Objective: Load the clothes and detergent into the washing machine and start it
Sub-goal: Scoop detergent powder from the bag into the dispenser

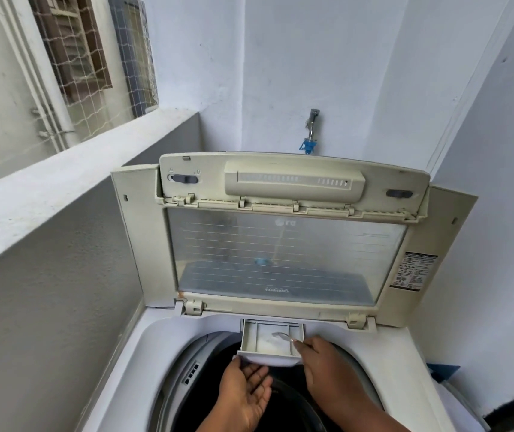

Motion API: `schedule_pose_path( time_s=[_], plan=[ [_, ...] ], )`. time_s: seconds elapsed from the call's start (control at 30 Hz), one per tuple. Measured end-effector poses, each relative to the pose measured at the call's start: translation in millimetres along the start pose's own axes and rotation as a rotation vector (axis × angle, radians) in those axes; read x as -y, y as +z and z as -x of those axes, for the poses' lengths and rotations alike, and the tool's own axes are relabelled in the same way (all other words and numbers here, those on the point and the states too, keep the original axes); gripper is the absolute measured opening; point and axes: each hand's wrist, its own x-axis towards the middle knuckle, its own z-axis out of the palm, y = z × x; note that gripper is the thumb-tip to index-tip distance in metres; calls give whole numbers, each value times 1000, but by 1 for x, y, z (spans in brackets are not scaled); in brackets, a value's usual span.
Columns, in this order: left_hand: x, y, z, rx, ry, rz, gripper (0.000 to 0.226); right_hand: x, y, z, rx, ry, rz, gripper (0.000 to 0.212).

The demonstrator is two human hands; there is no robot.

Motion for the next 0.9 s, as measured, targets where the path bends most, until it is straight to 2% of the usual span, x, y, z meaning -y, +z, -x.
schedule_pose_path(
  time_s=[0.07, 0.13, 0.27, 0.4, 0.47, 0.6, 0.67, 0.73, 0.77, 0.83, 0.9],
  plan=[
    [-2, -1, 13, -11, 15, -14, 56, 0, -4, 0, -41, 74, -128, 45],
    [-3, -1, 31, -21, 42, -22, 55, 7, -15, 1, -38, 144, -244, 38],
    [-10, -7, 87, -30, 202, -76, 52, 39, -48, 4, -108, 216, -524, 26],
    [-23, -41, 178, -40, 458, -83, 46, 94, -103, 14, -20, 189, -859, 24],
    [-28, -68, 234, -107, 609, -63, 42, 129, -133, 22, 78, 148, -1029, 24],
    [-28, -122, 360, -319, 931, -26, 33, 204, -188, 41, 324, -37, -1225, 19],
    [-19, -148, 423, -421, 1126, -63, 30, 252, -214, 56, 517, -143, -1277, 48],
    [-6, -170, 479, -531, 1305, -151, 26, 296, -229, 69, 603, -239, -1296, 79],
    [2, -183, 507, -597, 1396, -212, 29, 320, -237, 76, 633, -292, -1306, 76],
    [19, -210, 556, -785, 1556, -387, 40, 369, -251, 94, 666, -374, -1318, 48],
    [33, -240, 597, -1124, 1593, -687, 54, 411, -259, 111, 695, -468, -1300, 18]
  ],
)
